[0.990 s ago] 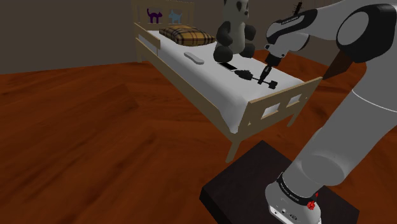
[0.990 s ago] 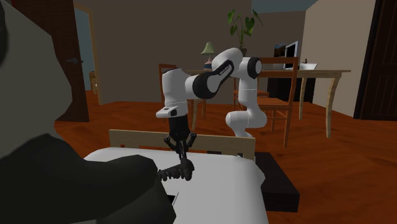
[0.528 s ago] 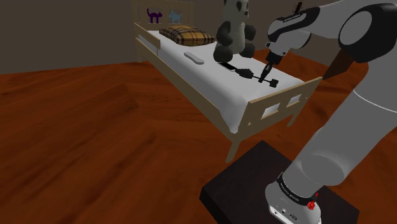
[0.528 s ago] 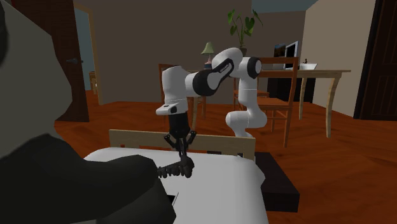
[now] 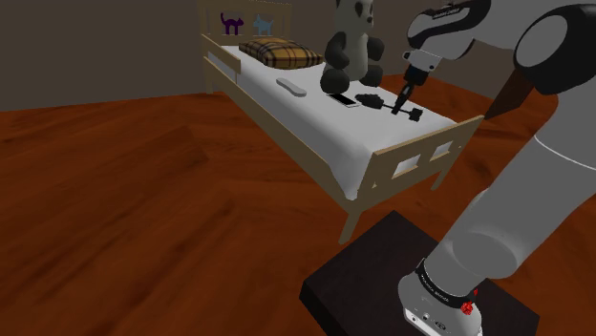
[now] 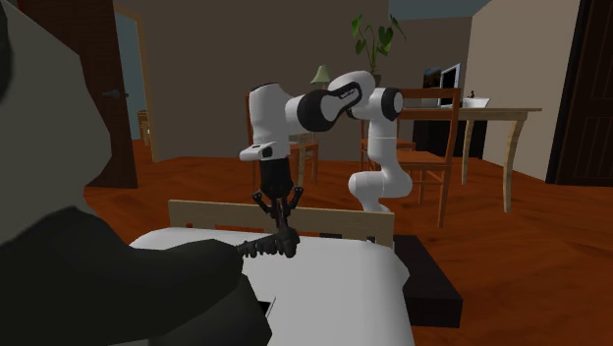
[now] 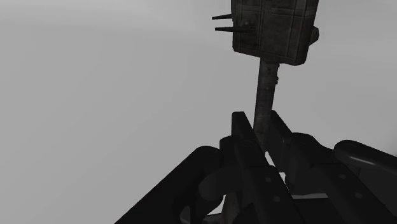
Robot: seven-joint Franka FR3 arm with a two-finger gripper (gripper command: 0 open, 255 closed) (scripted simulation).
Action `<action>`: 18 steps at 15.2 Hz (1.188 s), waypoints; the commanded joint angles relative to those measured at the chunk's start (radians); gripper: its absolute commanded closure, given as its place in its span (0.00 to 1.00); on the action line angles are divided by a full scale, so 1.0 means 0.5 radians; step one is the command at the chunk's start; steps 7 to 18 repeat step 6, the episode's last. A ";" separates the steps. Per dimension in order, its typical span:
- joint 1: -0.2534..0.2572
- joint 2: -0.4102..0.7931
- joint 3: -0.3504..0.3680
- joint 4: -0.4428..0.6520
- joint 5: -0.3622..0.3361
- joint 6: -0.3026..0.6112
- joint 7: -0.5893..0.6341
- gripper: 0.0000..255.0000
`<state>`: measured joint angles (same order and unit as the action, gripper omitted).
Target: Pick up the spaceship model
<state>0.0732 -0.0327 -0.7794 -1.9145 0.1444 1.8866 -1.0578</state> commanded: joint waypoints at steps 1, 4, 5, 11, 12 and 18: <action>0.001 -0.019 0.003 0.041 -0.016 -0.052 0.016 1.00; 0.002 -0.027 0.004 0.114 -0.025 -0.130 0.032 1.00; 0.002 -0.028 0.004 0.118 -0.025 -0.134 0.032 1.00; 0.002 -0.028 0.005 0.117 -0.026 -0.134 0.032 1.00; 0.002 -0.028 0.005 0.117 -0.026 -0.134 0.032 1.00; 0.002 -0.028 0.005 0.117 -0.026 -0.134 0.032 1.00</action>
